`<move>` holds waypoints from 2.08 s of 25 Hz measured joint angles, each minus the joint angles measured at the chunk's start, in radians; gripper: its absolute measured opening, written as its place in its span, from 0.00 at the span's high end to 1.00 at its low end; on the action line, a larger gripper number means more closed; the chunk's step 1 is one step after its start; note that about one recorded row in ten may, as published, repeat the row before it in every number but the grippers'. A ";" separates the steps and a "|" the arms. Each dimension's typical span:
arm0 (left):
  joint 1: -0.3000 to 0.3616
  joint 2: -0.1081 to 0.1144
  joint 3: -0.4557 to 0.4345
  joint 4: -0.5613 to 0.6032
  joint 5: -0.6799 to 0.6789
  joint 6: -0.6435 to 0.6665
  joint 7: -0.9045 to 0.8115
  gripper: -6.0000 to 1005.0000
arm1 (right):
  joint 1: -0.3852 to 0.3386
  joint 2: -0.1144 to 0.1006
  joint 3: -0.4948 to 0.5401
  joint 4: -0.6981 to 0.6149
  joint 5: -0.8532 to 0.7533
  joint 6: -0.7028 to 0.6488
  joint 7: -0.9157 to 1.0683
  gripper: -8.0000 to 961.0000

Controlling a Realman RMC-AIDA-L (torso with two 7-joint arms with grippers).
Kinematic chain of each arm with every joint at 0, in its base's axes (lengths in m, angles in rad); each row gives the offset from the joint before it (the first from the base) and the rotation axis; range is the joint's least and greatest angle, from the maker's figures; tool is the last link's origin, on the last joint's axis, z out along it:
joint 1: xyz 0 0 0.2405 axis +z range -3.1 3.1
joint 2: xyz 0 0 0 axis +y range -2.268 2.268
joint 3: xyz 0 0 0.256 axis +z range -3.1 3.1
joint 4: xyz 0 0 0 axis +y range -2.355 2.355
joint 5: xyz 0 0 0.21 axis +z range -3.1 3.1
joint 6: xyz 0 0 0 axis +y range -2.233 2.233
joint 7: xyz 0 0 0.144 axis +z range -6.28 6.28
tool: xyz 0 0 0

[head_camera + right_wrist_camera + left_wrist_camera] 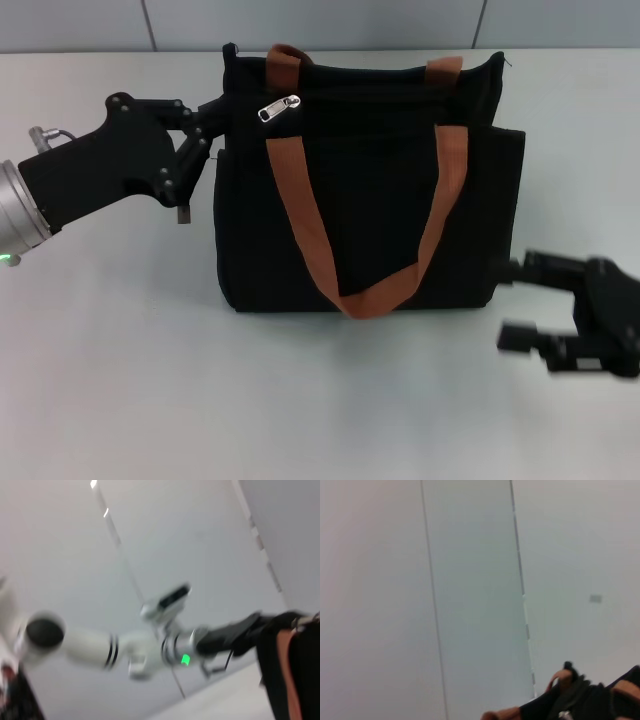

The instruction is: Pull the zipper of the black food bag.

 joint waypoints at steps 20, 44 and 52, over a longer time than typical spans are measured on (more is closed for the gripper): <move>-0.021 -0.005 -0.003 -0.034 -0.010 0.032 -0.010 0.97 | 0.302 0.023 0.134 -0.074 -0.003 0.146 0.697 0.15; -0.023 -0.006 -0.004 -0.034 -0.017 0.016 -0.036 0.97 | 0.506 0.001 -0.265 -0.274 -0.069 0.399 1.077 0.50; -0.025 -0.005 -0.004 -0.034 -0.017 0.019 -0.037 0.97 | 0.526 0.009 -0.356 -0.274 -0.074 0.456 1.082 0.63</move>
